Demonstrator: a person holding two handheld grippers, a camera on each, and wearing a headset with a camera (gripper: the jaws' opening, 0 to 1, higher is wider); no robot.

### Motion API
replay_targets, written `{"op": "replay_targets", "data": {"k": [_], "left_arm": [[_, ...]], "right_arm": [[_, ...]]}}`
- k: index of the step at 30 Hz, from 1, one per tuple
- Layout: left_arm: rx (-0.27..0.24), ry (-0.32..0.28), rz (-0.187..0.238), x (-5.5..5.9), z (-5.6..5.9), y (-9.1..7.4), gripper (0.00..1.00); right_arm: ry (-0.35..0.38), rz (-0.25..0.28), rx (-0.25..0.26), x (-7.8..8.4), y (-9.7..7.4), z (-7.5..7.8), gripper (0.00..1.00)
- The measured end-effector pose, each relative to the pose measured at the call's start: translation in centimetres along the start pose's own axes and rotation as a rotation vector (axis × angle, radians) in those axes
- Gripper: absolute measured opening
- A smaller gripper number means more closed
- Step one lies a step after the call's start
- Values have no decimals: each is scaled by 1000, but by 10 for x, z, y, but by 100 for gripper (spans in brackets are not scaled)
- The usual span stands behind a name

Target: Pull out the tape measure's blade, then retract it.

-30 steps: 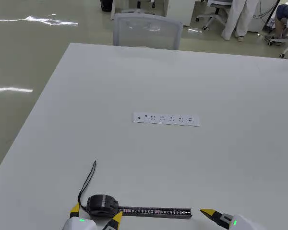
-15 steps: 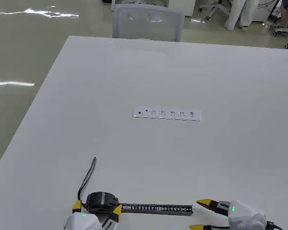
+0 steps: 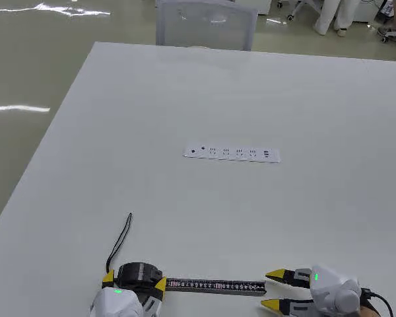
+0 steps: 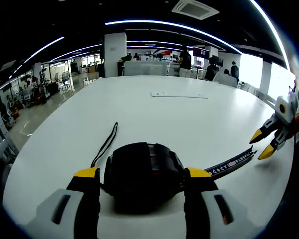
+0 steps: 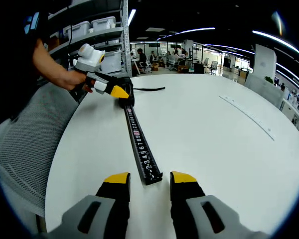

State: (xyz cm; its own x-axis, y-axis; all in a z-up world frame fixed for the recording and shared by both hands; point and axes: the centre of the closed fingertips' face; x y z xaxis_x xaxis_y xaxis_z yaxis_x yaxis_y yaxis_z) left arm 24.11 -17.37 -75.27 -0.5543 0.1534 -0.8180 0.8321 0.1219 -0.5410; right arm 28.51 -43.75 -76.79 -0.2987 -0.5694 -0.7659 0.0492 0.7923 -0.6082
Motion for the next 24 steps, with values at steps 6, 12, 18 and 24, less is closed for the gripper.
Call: {"op": "replay_targets", "data": {"k": [6,12,18,24], "left_arm": [[7,-4,-4,1,2,2,65],[14,-4,0,1,3,2,63],[13,-4,3,1,3,3,63],[17,-4,5,3,3,4,63]], "right_arm": [[-27,-34,-42,5,5,2,24],[-55,-50,-67,5,8,4,21],[-79,-70,-90,11,11,1,17],[-71,-58,-89,11,9,4,15]]}}
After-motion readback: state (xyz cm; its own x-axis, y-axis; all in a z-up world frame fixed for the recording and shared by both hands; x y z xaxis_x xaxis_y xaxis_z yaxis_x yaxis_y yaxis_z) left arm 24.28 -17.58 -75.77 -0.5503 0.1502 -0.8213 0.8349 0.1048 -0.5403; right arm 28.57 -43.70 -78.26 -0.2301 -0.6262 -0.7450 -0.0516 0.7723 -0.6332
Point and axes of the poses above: the centre of the closed fingertips' face, and the gripper's own axes: y roughly forward along the fingers, z roughly to its right, x roughly out of its underside, and after that the axes turned 13 degrees about y, right-handed
